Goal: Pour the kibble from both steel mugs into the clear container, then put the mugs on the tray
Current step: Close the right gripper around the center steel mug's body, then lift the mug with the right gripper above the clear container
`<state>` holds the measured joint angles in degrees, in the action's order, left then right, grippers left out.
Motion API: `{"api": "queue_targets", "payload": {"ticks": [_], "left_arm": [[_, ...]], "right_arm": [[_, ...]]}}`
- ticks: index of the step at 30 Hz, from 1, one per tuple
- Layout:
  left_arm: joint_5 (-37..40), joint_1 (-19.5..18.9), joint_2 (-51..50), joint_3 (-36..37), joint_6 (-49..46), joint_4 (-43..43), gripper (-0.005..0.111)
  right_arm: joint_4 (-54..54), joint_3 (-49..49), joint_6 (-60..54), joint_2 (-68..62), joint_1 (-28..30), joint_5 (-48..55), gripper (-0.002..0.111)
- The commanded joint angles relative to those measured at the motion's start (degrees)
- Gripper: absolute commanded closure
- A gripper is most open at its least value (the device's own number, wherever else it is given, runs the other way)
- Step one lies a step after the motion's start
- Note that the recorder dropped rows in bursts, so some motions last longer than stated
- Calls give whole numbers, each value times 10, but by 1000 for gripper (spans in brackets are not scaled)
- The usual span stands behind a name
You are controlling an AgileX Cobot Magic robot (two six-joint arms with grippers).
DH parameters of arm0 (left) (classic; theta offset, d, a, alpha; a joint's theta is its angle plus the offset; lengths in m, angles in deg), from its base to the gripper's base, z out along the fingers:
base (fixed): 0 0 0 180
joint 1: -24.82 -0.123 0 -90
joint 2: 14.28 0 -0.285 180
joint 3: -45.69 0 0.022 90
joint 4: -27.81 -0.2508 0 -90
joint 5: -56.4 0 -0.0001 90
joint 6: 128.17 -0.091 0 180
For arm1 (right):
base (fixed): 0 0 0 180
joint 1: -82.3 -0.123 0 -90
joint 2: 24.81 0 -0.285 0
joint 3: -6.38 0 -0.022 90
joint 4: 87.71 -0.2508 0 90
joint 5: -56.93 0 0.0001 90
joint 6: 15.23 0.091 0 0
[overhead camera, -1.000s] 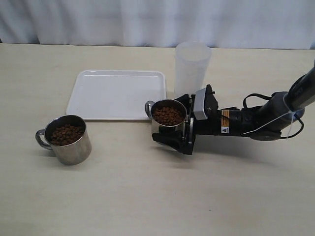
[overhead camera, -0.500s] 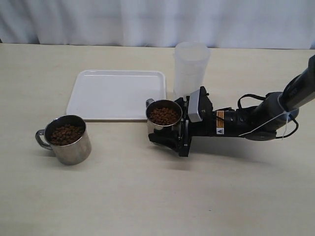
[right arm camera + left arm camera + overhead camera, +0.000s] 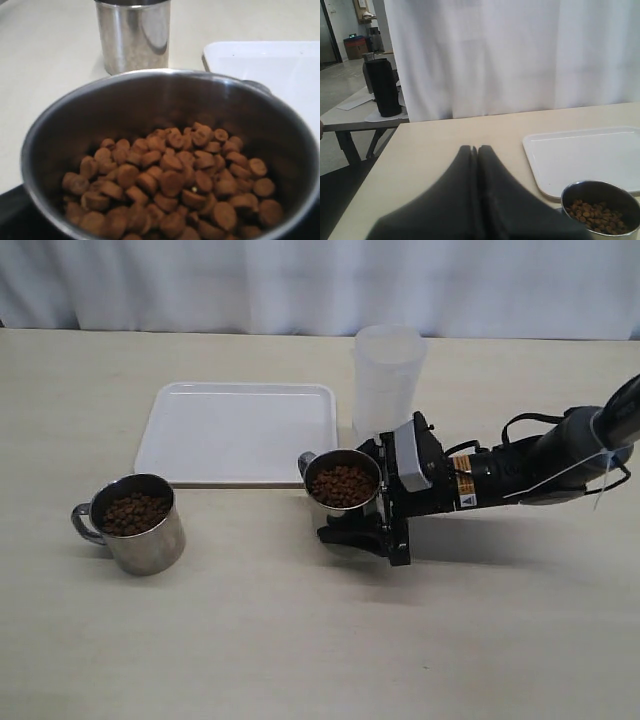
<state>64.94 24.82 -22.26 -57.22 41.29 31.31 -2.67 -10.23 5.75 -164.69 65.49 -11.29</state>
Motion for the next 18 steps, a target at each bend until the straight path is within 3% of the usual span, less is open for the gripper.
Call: {"api": "queue_targets", "payload": {"ticks": [1, 5, 18], "left_arm": [[-4, -1, 2, 1, 2, 1, 107], [-3, -1, 2, 1, 2, 0, 107], [-3, -1, 2, 1, 2, 0, 107]], "right_arm": [[21, 3, 77, 43, 3, -17, 104], [32, -4, 144, 82, 3, -17, 104], [-55, -140, 140, 248, 3, -17, 104]]}}
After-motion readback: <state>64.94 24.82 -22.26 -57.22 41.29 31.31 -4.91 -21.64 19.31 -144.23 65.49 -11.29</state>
